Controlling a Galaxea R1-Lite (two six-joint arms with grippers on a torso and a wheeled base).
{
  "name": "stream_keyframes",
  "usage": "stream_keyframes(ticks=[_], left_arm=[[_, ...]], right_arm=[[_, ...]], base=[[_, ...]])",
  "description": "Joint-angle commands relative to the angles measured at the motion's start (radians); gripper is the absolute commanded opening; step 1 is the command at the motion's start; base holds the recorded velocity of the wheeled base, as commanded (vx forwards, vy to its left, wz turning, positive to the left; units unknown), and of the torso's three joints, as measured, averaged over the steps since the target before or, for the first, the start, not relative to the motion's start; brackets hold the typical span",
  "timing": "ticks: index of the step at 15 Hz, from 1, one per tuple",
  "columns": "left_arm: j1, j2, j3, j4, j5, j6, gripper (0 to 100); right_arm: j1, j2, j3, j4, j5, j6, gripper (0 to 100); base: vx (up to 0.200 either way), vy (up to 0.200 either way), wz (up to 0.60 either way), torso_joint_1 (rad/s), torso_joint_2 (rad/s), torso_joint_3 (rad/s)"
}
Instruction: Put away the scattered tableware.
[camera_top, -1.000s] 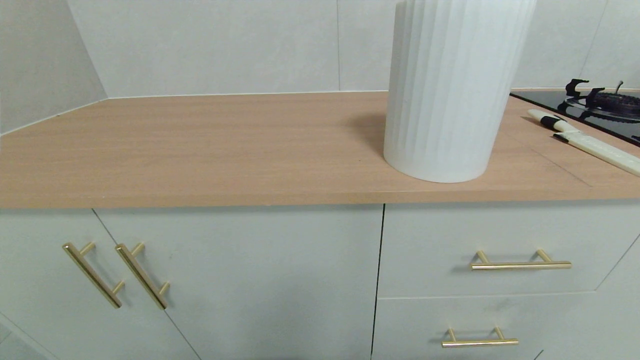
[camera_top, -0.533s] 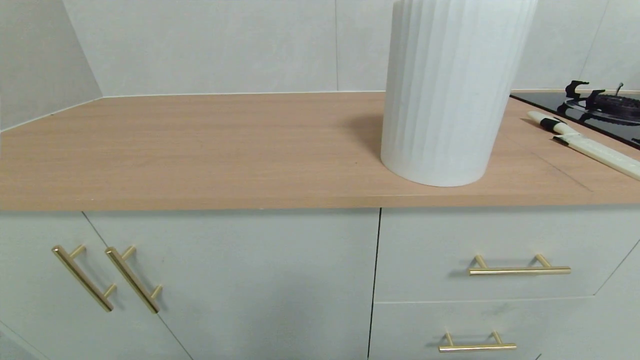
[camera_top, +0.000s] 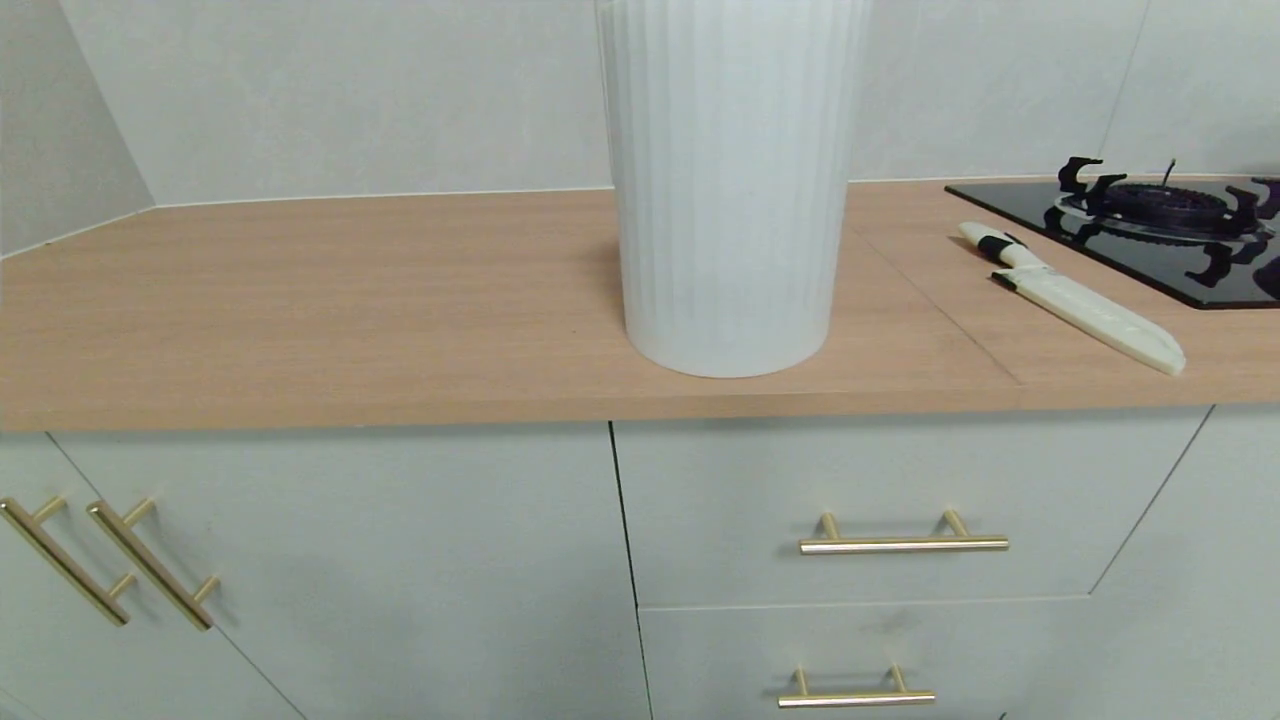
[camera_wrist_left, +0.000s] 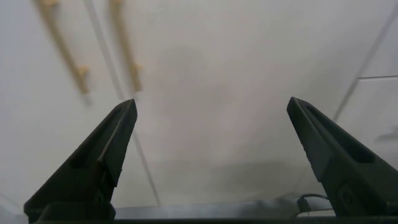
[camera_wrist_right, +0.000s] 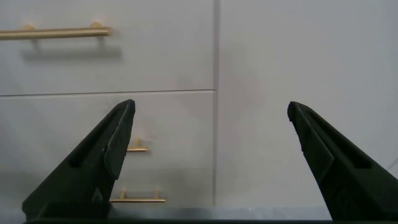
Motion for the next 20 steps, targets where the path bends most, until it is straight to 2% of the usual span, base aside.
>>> stream_keyframes(ticks=[1,17,20], left_arm=[[-0.001,0.000,0.000,0.001,0.001,0.000,100],[-0.001,0.000,0.000,0.001,0.001,-0.002,100],[-0.001,0.000,0.000,0.001,0.001,0.000,100]], right_arm=[[0.000,0.003,0.000,-0.001,0.001,-0.001,100],[0.000,0.001,0.000,-0.001,0.001,0.000,100],[0.000,0.001,0.000,-0.001,0.001,0.000,100]], base=[[0.000,0.000,0.00,0.000,0.00,0.000],[0.000,0.000,0.00,0.000,0.00,0.000],[0.000,0.000,0.00,0.051,-0.23,-0.173]])
